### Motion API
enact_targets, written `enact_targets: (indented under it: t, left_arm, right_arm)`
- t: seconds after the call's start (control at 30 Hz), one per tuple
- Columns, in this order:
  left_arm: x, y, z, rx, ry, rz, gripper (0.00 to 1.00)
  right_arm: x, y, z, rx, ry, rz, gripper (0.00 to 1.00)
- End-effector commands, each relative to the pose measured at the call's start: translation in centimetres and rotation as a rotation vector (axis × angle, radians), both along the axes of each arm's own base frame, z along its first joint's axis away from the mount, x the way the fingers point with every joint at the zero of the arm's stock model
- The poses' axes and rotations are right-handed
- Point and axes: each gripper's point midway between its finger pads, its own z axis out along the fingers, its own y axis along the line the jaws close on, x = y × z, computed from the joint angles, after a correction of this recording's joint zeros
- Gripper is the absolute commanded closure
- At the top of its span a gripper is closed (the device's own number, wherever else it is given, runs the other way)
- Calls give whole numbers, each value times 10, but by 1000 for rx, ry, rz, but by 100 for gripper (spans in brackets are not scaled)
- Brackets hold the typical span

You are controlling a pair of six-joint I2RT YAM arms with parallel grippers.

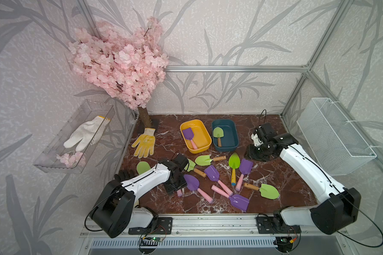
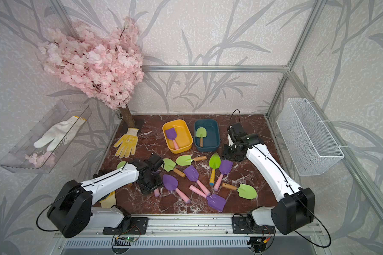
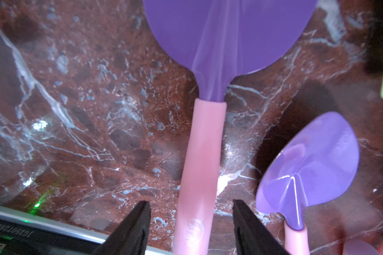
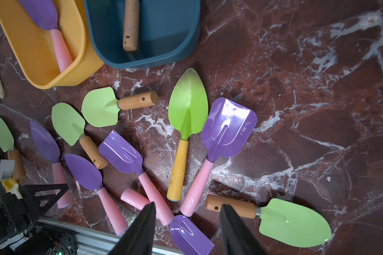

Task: Sort the small shovels by color and place them into the storage box
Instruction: Pick up the shovel from the center of the board.

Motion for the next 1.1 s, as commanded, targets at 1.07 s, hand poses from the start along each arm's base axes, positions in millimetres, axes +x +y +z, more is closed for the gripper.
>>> enact_targets:
  t: [1.07]
  left_arm:
    - [-8, 11, -11, 46, 39, -27, 73]
  right_arm:
    - [-1, -1, -11, -6, 21, 4, 49]
